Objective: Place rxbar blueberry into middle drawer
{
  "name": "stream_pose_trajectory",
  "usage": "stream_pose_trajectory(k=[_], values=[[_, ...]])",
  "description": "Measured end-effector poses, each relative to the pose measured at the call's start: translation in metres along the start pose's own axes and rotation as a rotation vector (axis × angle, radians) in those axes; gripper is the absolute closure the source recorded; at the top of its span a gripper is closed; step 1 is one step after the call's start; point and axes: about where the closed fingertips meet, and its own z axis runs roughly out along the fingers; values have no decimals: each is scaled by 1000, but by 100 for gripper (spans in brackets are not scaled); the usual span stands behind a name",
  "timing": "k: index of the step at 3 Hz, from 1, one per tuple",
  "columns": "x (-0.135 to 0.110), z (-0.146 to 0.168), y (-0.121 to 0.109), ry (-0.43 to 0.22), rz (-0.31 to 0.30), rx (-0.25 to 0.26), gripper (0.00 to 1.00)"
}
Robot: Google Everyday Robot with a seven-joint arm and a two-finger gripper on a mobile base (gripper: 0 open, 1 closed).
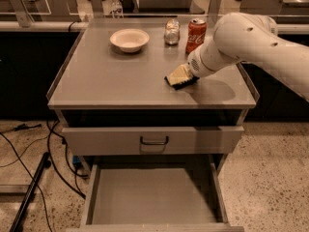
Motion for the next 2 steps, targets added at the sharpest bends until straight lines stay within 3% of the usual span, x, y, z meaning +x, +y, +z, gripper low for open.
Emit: stream_pose_trajectory(k=[1,2], values=[[0,0,0,0,0,0,100],[9,-21,5,-10,-30,-10,100]])
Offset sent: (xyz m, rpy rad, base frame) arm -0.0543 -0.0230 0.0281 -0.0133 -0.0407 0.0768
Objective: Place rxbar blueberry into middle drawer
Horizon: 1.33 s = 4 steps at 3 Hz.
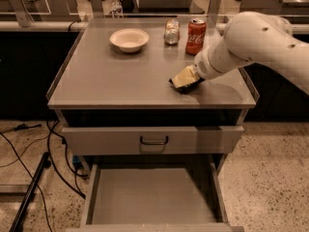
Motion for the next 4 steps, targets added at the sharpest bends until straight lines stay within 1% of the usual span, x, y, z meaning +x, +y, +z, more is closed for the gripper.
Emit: stream_pose_trajectory(k=[1,2,3,4], values=[[22,-31,13,-13,-42,-50,100],[56,-81,26,-45,-94,-169,100],[66,-118,27,-137,-129,-343,100],[68,-131,35,-135,-220,-391,100]])
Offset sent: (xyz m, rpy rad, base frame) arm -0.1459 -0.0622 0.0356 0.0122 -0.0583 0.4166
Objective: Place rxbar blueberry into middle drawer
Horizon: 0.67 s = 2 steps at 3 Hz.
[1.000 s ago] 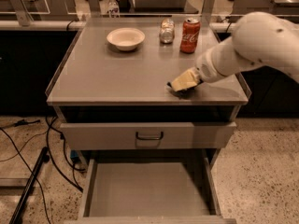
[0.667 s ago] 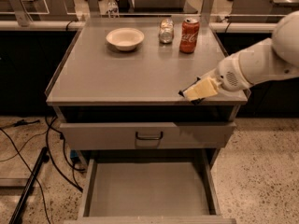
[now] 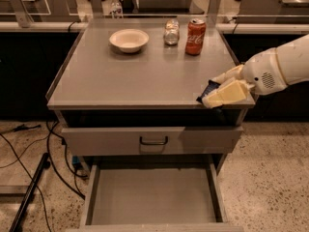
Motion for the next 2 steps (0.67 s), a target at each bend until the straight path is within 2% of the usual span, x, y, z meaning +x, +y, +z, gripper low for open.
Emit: stream_pose_trajectory(k=[1,2], values=[[3,2,20,2,-45,-17,100],[25,-7,55,2,-128,-67,100]])
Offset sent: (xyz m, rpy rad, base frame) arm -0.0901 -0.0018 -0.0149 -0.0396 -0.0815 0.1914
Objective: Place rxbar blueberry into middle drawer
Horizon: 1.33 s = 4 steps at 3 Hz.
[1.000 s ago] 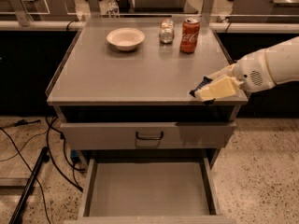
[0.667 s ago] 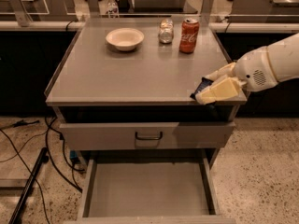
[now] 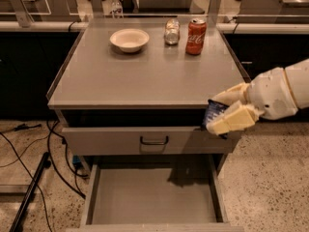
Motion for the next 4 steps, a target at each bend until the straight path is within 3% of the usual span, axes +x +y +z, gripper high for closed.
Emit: stream_pose_trajectory(k=[1,2,3,4], values=[[23,-7,30,-11,-62,-35,100],[57,20,48,-41,-141,-68,100],[59,22,48,-33,-144,-66,100],[73,29,48,17,-167,-54,100]])
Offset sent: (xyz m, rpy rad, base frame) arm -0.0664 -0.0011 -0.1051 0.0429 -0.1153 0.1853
